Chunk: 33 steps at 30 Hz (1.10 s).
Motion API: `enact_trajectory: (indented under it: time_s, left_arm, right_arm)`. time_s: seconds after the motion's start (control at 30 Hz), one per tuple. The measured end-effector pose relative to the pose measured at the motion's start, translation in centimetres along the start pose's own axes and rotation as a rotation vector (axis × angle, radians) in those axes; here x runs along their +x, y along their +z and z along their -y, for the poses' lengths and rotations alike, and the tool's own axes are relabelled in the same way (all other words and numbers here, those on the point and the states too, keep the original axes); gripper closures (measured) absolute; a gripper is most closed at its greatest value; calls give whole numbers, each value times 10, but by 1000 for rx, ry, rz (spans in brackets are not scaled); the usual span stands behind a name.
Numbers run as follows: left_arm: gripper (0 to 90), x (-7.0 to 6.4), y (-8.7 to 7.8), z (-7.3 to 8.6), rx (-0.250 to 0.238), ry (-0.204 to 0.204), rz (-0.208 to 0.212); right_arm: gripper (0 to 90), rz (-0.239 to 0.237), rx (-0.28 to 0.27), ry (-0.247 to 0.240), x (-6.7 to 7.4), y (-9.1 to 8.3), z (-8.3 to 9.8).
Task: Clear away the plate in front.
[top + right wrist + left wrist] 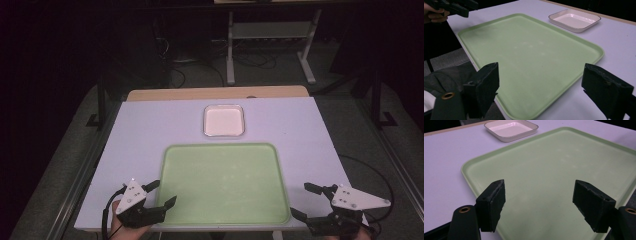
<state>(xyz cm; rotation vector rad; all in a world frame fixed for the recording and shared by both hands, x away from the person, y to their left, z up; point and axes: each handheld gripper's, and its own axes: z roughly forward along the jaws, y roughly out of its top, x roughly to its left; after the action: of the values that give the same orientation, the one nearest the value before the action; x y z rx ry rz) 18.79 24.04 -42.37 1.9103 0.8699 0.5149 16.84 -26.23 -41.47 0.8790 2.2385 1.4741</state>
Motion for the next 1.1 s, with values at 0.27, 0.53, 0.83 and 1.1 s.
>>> enact_trajectory:
  time_s: [0.27,0.53,0.83,1.1]
  left_arm:
    - [255,5,1,1,-1,-25,-4]
    - [256,3,3,1,3,-41,5]
    - [253,-4,8,-4,10,-48,40]
    - [244,-4,9,-13,-1,-65,57]
  right_arm:
    - [138,-9,-2,2,-1,0,1]
    - [138,-8,-6,5,-1,0,1]
    - [138,-1,-29,4,-2,-4,1]
    - [138,5,-29,12,-2,-4,2]
